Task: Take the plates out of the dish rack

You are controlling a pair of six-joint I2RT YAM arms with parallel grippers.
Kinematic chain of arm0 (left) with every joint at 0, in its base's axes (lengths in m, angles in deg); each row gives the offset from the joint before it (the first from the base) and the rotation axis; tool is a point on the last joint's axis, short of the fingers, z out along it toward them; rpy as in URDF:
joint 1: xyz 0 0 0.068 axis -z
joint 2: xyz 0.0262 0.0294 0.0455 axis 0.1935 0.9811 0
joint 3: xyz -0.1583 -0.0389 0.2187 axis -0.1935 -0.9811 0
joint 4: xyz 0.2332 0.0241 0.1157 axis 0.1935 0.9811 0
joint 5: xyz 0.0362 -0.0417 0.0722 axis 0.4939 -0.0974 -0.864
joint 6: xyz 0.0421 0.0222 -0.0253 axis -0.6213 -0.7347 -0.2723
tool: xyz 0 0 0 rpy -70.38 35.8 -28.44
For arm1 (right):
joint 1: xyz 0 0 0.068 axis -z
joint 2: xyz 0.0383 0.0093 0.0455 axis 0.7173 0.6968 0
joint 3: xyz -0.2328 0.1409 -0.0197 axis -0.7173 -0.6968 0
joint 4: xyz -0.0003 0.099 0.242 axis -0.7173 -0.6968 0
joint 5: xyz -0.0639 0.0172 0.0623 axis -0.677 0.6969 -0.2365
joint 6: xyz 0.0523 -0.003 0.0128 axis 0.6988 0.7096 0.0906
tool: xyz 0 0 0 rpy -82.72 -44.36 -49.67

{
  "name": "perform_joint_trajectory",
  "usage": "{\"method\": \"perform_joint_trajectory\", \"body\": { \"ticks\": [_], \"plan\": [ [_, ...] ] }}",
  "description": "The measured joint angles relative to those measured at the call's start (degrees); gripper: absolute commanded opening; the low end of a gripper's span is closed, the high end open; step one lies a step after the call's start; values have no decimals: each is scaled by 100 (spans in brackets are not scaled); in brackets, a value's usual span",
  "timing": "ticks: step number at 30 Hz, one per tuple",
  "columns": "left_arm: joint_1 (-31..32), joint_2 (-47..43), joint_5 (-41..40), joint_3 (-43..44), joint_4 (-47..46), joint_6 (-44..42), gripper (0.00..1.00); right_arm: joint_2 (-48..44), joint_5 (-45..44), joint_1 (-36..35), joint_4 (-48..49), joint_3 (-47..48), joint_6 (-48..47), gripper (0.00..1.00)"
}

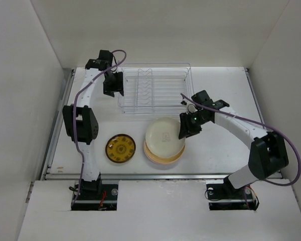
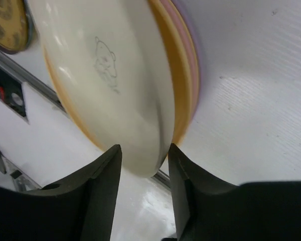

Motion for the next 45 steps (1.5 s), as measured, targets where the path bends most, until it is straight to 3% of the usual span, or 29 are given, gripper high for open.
{"method": "perform_joint_trajectory", "body": {
  "ticks": [3,12,15,17,20,23,27,31,37,45],
  "plan": [
    [-9,-527,-9,-184,15,-68,47,68,-74,2,-13,-140,42,60],
    [-7,-1119,-42,-415,125,-208,47,-68,-905,0,-212,-275,350,65],
    [-15,-1322,-190,-555,173,-232,49,-647,-1569,0,-367,-35,643,77],
    [-50,-1565,-457,-710,190,-192,52,-1117,-2426,-15,-435,337,960,87],
    [-280,-2100,-1071,-955,192,-33,61,-1996,-4138,-22,-382,863,1563,93],
    [-730,-2682,-1738,-1145,177,120,79,-2986,-5995,-24,-321,1036,1978,99],
    [-1235,-3375,-2767,-1357,149,291,97,-4100,-7805,-24,-153,1040,1908,99],
    [-1303,-3794,-3613,-1497,195,361,100,-4505,-9023,-24,-46,1043,1823,99],
    [-1355,-4138,-4120,-1947,245,354,100,-4426,-9680,-24,-50,1040,1773,99],
    [-1357,-4280,-4142,-2199,232,352,100,-4470,-9680,-24,-138,1038,1757,99]
  ]
}}
